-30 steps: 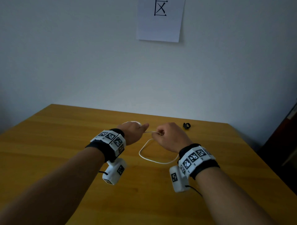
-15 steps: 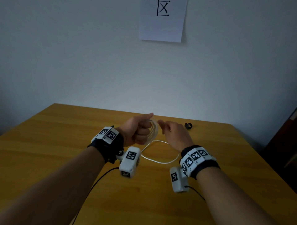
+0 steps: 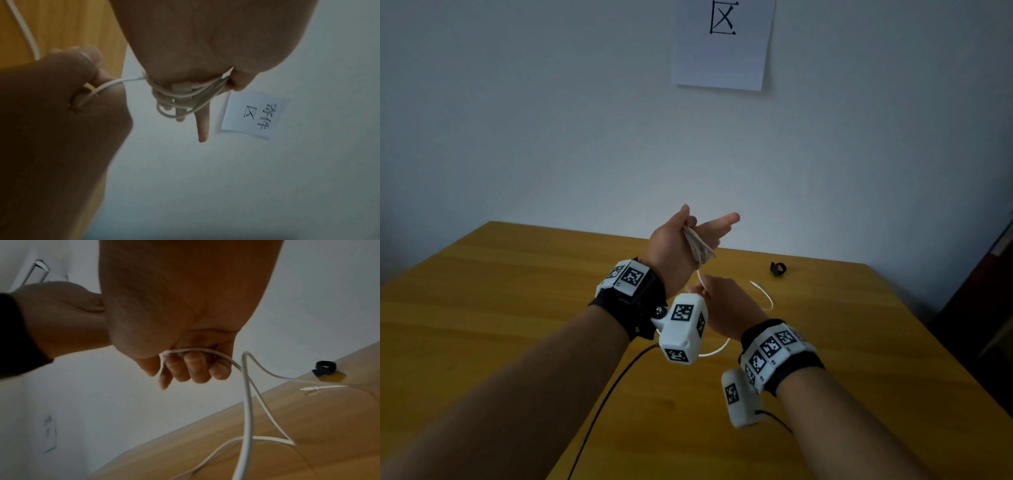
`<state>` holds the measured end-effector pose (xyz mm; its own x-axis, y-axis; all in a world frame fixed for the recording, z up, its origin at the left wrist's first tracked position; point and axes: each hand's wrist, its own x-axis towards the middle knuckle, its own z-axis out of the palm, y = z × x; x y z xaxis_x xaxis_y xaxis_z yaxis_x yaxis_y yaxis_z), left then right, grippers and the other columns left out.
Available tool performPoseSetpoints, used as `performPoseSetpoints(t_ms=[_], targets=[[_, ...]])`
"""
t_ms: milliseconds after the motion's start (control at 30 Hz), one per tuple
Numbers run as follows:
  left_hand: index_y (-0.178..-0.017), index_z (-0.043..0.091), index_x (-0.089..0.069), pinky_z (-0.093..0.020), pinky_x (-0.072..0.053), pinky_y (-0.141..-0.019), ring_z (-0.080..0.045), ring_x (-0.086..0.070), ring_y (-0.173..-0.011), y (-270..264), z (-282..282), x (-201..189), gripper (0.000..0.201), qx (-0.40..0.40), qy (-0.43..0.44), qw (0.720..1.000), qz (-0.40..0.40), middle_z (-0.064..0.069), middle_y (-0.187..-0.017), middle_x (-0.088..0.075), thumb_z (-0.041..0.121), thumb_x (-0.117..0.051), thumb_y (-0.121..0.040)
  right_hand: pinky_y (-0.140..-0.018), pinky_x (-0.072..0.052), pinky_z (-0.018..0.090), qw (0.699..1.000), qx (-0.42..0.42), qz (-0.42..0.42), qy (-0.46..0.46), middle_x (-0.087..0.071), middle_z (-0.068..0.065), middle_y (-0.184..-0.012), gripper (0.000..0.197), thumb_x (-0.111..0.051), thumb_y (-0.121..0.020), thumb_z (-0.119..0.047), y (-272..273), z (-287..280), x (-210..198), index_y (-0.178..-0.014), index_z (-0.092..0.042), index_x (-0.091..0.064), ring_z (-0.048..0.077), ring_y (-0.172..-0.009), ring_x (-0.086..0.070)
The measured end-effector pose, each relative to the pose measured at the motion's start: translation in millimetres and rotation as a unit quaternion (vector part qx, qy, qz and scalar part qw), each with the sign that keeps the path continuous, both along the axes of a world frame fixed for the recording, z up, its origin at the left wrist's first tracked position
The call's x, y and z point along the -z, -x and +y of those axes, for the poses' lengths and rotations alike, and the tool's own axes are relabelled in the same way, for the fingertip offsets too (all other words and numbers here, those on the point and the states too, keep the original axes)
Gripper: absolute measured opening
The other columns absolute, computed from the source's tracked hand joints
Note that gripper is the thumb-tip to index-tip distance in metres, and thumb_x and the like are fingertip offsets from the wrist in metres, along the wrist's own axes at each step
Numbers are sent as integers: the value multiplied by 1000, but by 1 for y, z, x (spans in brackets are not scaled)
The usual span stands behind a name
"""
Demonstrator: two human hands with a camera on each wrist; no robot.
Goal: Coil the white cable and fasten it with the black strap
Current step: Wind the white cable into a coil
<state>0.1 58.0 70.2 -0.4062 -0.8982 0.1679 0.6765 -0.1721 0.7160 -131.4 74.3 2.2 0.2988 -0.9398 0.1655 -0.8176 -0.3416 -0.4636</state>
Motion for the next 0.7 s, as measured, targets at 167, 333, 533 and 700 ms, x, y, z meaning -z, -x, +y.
performPoseSetpoints(t_ms=[167, 333, 533, 700], targets=[[-69, 4, -64, -23, -34, -99, -3, -66, -103, 1, -7, 13, 62, -191, 133, 903, -362, -9, -107, -76, 40, -29, -106, -73, -49, 36, 998, -3, 62, 32, -72, 7, -96, 30, -45, -101, -43, 0, 3, -12, -92, -23, -66, 26, -85, -65], [-86, 17, -59, -29, -36, -83, -13, -58, -83, -6, -5, 25, 41, -212, 217, 758, -577, 1, -104, -75, 41, -32, -106, -70, -56, 37, 998, -1, 47, 30, -74, 4, -87, 26, -54, -97, -42, 9, 8, -20, -92, -26, -73, 24, -78, -69], [-97, 15, -49, -41, -49, -84, -27, -62, -89, -24, -6, 41, 40, -157, 247, 576, -764, 1, -83, -70, 47, -25, -103, -52, -46, 29, 997, 14, 75, 34, -65, -2, -65, 26, -60, -93, -46, 20, 13, -30, -85, -25, -72, 21, -60, -63], [-82, 13, -51, -39, -48, -75, -26, -61, -79, -36, -7, 51, 65, -148, 264, 491, -817, -8, -87, -65, 63, -14, -98, -49, -39, 24, 994, 32, 80, 60, -61, -8, -55, 26, -64, -91, -47, 33, 13, -36, -78, -26, -71, 17, -53, -60]])
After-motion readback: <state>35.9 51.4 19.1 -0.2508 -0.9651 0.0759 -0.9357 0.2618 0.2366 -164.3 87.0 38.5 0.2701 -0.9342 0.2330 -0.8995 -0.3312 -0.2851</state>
